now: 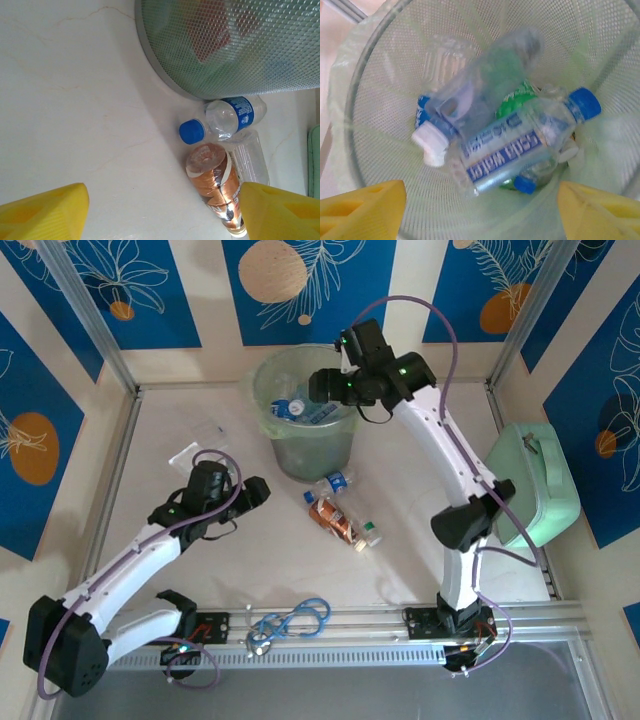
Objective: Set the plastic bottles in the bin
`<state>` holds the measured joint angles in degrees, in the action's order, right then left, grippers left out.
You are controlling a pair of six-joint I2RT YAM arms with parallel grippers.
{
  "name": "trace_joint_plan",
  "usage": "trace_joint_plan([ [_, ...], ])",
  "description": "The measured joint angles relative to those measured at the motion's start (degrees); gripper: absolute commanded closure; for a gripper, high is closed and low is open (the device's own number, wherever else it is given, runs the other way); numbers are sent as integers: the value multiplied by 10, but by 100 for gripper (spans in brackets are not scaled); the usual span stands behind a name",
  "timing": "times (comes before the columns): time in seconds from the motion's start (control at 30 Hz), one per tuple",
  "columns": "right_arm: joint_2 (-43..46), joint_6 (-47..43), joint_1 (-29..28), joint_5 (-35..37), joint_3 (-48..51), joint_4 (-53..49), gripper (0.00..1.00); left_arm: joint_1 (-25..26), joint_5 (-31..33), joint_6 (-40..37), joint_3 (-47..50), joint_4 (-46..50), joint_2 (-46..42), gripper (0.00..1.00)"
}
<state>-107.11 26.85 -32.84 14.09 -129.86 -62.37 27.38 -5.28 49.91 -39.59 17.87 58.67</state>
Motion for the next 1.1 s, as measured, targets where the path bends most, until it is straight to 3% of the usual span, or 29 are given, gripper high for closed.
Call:
trace_joint_plan([
  [0.33, 255, 46, 4, 7, 334, 103, 20, 38, -13, -10, 1, -68, 52, 18],
  [0.57, 370, 125, 92, -46, 612, 148, 21, 85, -22, -10, 0, -136, 134, 20],
  [0.77, 348, 148, 124, -117, 733, 185, 20, 98, -36, 8, -1, -179, 205, 24],
  [1.1, 199, 117, 39, -111, 706, 226, 7, 99, -31, 12, 0, -175, 164, 23],
])
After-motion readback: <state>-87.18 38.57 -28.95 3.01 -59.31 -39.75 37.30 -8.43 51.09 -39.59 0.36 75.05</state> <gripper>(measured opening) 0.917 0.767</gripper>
